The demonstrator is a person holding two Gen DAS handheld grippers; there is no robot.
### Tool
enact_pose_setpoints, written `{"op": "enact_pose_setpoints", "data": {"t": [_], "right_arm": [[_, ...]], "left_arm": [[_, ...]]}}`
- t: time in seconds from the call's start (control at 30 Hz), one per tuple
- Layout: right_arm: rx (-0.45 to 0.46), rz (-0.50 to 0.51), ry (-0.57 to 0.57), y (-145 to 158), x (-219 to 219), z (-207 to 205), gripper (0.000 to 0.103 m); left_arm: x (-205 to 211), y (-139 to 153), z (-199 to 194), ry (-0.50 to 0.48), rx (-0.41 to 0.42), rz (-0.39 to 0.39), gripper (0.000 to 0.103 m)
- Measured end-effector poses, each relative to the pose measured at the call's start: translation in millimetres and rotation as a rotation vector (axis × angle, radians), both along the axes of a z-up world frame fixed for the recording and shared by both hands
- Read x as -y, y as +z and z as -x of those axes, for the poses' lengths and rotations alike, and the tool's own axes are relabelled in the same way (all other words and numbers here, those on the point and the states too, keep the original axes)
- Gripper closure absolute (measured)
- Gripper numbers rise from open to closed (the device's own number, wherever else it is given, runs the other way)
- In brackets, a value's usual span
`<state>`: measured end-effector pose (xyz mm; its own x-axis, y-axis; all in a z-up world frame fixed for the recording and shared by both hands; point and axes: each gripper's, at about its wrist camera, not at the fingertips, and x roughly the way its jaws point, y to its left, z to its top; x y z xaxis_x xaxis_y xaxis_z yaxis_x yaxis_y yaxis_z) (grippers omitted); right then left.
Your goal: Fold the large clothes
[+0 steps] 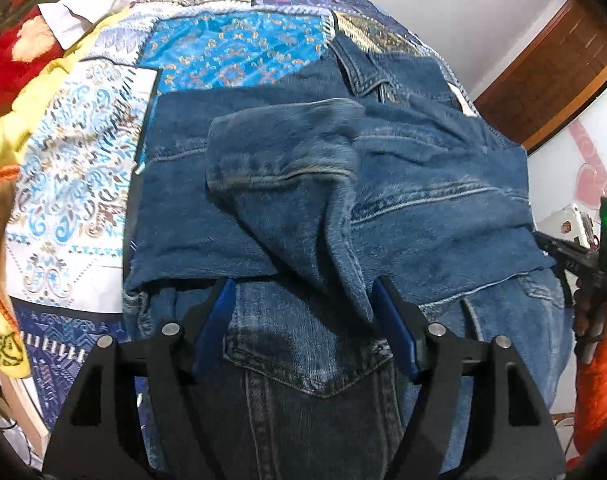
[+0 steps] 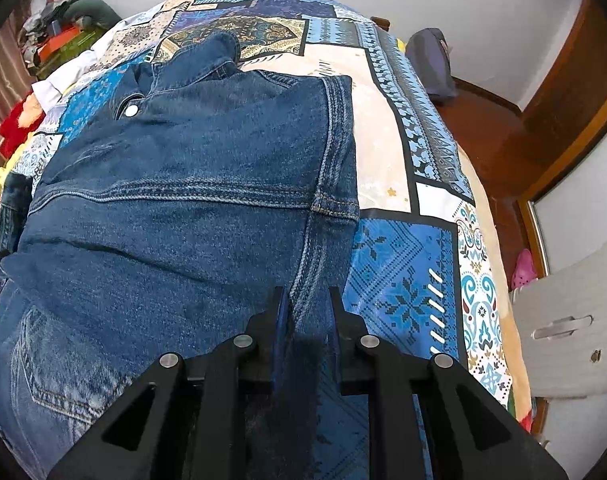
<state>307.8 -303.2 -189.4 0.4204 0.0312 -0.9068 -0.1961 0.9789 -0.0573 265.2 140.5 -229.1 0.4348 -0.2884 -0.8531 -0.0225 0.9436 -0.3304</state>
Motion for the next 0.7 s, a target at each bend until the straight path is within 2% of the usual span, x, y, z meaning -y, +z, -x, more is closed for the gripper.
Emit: {"op": "enact_pose_setpoints", "data": {"t": [0.03, 0.07, 0.1, 0.13, 0.17, 0.2, 0.33, 0.4, 0.43, 0.47, 0.57, 0.63, 0.7], "right_arm": [[0.002, 0.0, -0.001, 0, 0, 0, 0.085], [0.009, 0.012, -0.009, 0, 1, 1, 0.076], [0.02, 0.029, -0.019, 0, 3, 2, 0.06], [0.039, 0.059, -0.037, 0, 7, 3, 0.05], [0.052, 0.072, -0.051, -1, 11, 3, 0.034], [0.056, 0.061, -0.065, -2, 17, 3, 0.028], [-0.013, -0.107, -0.123, -6, 43, 0, 0.028], [-0.036, -0.158, -0.142, -7, 50, -1, 0.028], [-0.041, -0.175, -0.147, -6, 52, -2, 0.028], [-0.045, -0.19, -0.15, -6, 53, -3, 0.028], [-0.048, -0.243, -0.148, -2, 53, -6, 0.028], [-0.041, -0.284, -0.143, 3, 52, -10, 0.028], [-0.022, -0.309, -0.136, 9, 49, -16, 0.028]], "left_arm": [[0, 5, -1, 0.008, 0.006, 0.0, 0.029], [-1, 10, -2, 0.014, 0.013, 0.001, 0.026], [0, 15, -7, 0.02, 0.019, 0.004, 0.024], [1, 15, -11, 0.023, 0.018, 0.004, 0.021], [2, 14, -20, 0.031, 0.003, 0.001, 0.021], [1, 12, -26, 0.04, -0.017, -0.001, 0.021], [2, -7, -50, 0.086, -0.098, 0.039, 0.021], [1, -13, -62, 0.123, -0.107, 0.072, 0.021], [2, -14, -68, 0.149, -0.11, 0.047, 0.025], [3, -14, -72, 0.165, -0.113, 0.018, 0.04], [20, -4, -88, 0.145, -0.085, -0.169, 0.077], [40, 21, -93, 0.102, 0.015, -0.275, 0.088], [56, 55, -96, 0.07, 0.119, -0.285, 0.09]]}}
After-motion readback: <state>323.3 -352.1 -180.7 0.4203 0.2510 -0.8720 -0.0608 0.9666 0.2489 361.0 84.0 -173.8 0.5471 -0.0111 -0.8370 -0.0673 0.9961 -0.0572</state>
